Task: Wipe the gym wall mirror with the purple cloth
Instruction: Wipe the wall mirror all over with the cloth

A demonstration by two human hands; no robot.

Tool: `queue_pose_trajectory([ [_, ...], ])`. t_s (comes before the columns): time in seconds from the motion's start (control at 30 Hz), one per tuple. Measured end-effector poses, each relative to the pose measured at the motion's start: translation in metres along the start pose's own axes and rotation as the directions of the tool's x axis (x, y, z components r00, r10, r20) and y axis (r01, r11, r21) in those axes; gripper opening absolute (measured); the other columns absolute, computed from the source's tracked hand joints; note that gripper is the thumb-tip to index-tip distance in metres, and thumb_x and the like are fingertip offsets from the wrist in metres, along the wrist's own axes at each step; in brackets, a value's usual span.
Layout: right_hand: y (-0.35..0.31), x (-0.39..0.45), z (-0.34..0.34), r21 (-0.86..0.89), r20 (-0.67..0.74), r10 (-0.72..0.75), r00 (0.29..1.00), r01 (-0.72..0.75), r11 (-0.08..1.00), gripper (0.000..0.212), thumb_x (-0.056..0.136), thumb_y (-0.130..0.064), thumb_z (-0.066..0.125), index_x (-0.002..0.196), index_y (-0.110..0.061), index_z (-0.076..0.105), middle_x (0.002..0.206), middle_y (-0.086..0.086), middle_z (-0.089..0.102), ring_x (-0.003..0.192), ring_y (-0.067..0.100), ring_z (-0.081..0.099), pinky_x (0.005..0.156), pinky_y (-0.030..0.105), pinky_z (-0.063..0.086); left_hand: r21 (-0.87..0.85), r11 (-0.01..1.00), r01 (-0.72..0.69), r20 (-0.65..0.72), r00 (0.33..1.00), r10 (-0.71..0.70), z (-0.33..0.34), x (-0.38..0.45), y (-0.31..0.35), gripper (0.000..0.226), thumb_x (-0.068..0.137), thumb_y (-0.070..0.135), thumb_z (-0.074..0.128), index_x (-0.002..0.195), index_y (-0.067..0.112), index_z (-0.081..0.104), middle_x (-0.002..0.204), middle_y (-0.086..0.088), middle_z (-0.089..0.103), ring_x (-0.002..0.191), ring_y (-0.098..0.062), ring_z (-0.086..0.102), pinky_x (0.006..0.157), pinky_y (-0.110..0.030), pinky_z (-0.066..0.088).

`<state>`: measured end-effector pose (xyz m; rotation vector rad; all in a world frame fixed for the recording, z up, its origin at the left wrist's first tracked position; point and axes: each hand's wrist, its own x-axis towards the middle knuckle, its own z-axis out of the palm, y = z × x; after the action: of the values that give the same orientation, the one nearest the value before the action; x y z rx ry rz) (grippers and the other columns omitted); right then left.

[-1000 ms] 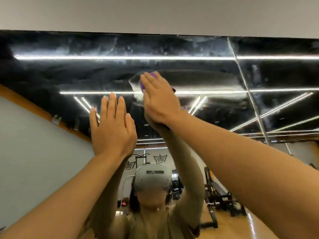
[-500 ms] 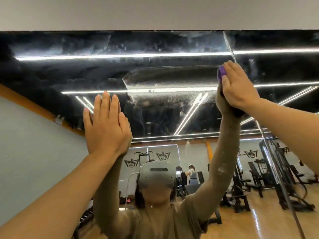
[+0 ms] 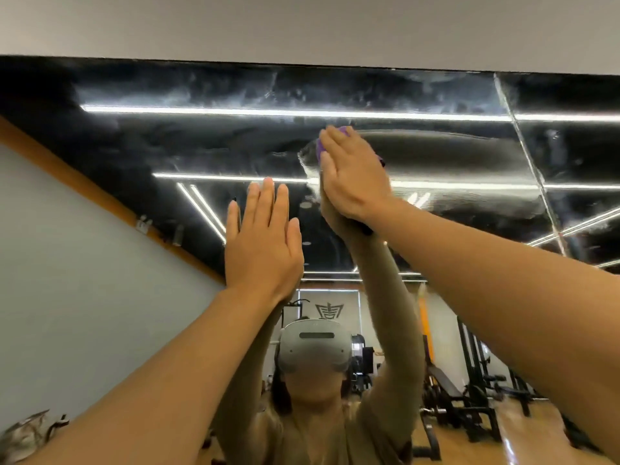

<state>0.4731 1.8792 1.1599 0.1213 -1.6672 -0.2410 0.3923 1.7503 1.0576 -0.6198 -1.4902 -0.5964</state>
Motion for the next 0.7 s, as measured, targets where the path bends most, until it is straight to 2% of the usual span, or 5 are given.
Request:
queue_pose_trajectory([
  [0.13,-0.040,0.011,0.018,0.034,0.016,-0.128,0.992,0.127,0.991,0.050,0.111,-0.027,0.027,0.159,-0.013,0.025,0.167,0.003,0.019,0.156,0.020,0.008,0.122,0.027,-0.001,-0.027,0.998,-0.054,0.003,0.999,0.054,-0.002,-0.004,-0.012,0.066,0.099,0.040,0.012,0.161,0.017,0.009,0.169,0.000,0.005,0.155,-0.011,-0.003,0.126,-0.035,-0.005],
  [0.3,0.005,-0.014,0.002,0.037,0.056,-0.182,0.982,0.180,0.983,0.052,0.108,-0.031,0.030,0.158,-0.017,0.028,0.167,0.000,0.022,0.155,0.015,0.012,0.122,0.024,0.001,-0.036,0.997,-0.073,-0.025,0.997,0.072,-0.001,-0.005,-0.019,0.064,0.101,0.037,0.016,0.161,0.015,0.015,0.169,-0.001,0.009,0.155,-0.012,0.001,0.126,-0.035,-0.003],
  [0.43,0.082,-0.048,-0.032,0.053,-0.010,0.069,0.998,-0.068,0.996,0.056,0.105,-0.031,0.027,0.158,-0.013,0.029,0.167,0.002,0.021,0.155,0.017,0.011,0.122,0.023,0.002,-0.025,0.994,-0.102,-0.037,0.994,0.101,0.002,-0.006,-0.022,0.064,0.101,0.037,0.015,0.161,0.014,0.018,0.168,-0.002,0.012,0.155,-0.013,0.003,0.127,-0.038,0.001],
  [0.53,0.142,-0.089,-0.061,0.059,-0.077,0.306,0.949,-0.302,0.952,0.054,0.107,-0.028,0.030,0.158,-0.011,0.027,0.168,0.004,0.018,0.155,0.018,0.011,0.121,0.024,0.002,-0.012,0.994,-0.108,-0.055,0.993,0.107,0.004,-0.005,-0.022,0.065,0.101,0.037,0.014,0.160,0.012,0.021,0.168,-0.004,0.016,0.156,-0.016,0.006,0.127,-0.041,0.004],
  [0.7,0.171,-0.121,-0.077,0.052,-0.057,0.412,0.910,-0.409,0.911,0.051,0.110,-0.019,0.031,0.160,-0.010,0.021,0.168,0.004,0.014,0.155,0.017,0.007,0.122,0.027,0.001,-0.028,0.993,-0.112,-0.067,0.992,0.110,0.005,-0.006,-0.019,0.063,0.102,0.035,0.020,0.159,0.010,0.023,0.167,-0.005,0.018,0.155,-0.017,0.009,0.127,-0.041,0.005],
])
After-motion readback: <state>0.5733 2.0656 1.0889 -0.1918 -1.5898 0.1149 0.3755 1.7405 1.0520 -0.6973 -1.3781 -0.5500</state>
